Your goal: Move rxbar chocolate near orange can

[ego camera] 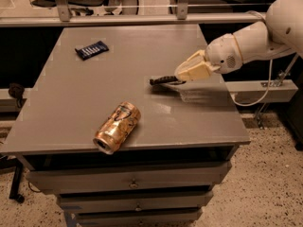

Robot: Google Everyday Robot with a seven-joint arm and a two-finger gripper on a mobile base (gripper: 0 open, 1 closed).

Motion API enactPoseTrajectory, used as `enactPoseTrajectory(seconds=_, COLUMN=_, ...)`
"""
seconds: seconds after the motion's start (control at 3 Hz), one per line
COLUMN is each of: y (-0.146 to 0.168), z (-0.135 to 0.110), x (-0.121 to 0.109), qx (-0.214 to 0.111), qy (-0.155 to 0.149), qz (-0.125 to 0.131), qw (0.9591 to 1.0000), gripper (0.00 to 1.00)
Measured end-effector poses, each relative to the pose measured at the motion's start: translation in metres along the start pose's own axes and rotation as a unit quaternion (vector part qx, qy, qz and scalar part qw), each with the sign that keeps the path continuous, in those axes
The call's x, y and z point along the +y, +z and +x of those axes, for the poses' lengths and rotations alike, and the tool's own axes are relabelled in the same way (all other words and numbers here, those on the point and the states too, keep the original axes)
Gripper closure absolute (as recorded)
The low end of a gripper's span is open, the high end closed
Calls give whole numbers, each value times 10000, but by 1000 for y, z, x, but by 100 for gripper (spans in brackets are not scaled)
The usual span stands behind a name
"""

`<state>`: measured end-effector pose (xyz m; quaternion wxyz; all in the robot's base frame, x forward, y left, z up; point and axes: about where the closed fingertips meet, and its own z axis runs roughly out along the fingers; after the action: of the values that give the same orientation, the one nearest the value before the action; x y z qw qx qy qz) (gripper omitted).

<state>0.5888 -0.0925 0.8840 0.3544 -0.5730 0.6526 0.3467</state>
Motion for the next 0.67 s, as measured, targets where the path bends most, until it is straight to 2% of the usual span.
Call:
enactPoseTrajectory(seconds=0.33, y=-3, z=2, x=11, qx=-27, qy=36, qz=-83, qw=10000, gripper=100)
enactPoseTrajectory(seconds=0.67, y=-4, z=4, x=32, qx=-142, qy=164, qz=-188, qw=9996, gripper=100)
